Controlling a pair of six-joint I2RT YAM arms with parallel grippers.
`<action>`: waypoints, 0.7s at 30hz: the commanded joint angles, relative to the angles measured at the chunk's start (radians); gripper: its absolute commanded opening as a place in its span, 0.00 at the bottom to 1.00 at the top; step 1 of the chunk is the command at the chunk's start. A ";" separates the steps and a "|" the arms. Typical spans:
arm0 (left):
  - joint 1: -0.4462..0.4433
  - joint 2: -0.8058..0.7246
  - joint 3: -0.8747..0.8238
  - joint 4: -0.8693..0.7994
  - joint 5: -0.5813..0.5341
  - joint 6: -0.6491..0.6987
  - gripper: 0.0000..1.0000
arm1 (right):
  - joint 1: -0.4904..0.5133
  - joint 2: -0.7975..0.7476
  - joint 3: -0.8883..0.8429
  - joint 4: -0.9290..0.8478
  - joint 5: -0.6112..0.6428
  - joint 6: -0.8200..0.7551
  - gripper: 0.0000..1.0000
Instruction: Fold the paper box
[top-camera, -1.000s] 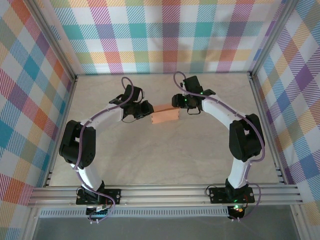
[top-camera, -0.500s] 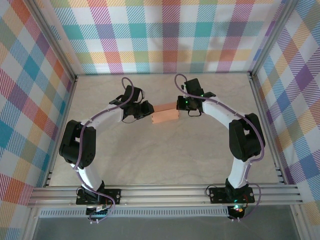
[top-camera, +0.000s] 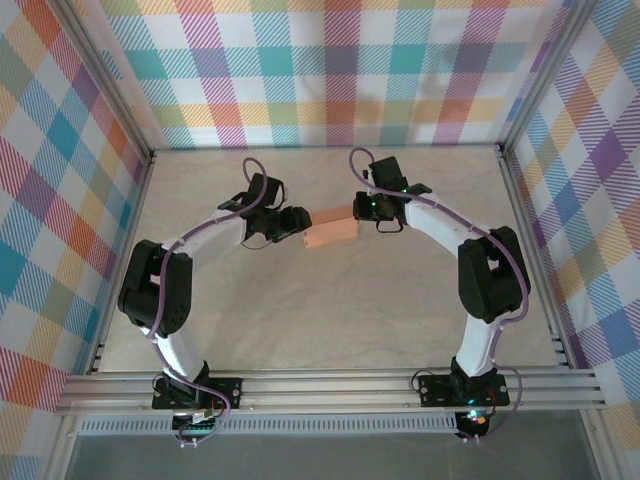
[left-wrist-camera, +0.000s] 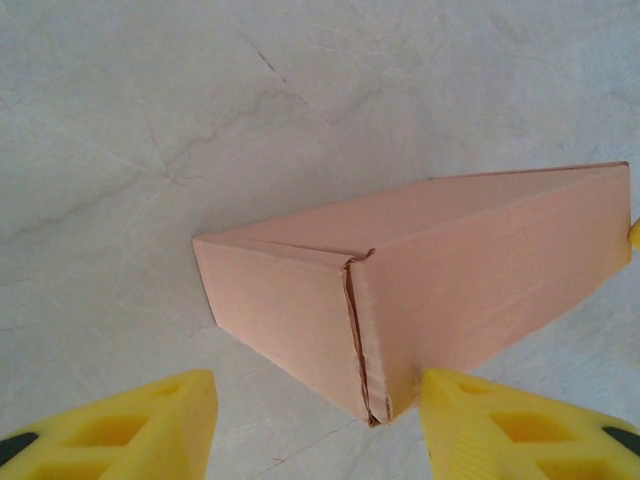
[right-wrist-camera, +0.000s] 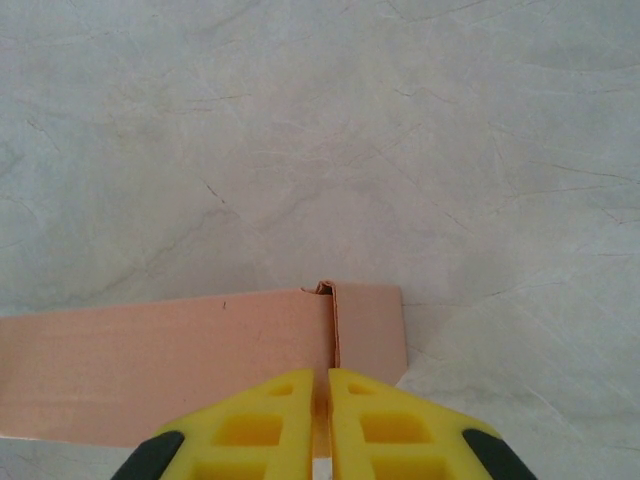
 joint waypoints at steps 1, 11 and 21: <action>0.011 -0.017 0.010 -0.013 -0.004 -0.005 0.56 | -0.003 0.006 0.017 -0.050 -0.015 -0.002 0.12; 0.026 0.059 -0.014 0.019 0.044 -0.031 0.29 | -0.002 0.010 0.012 -0.057 -0.015 -0.014 0.13; 0.043 0.134 -0.095 0.093 0.098 -0.060 0.19 | -0.002 -0.010 0.016 -0.010 -0.083 -0.028 0.36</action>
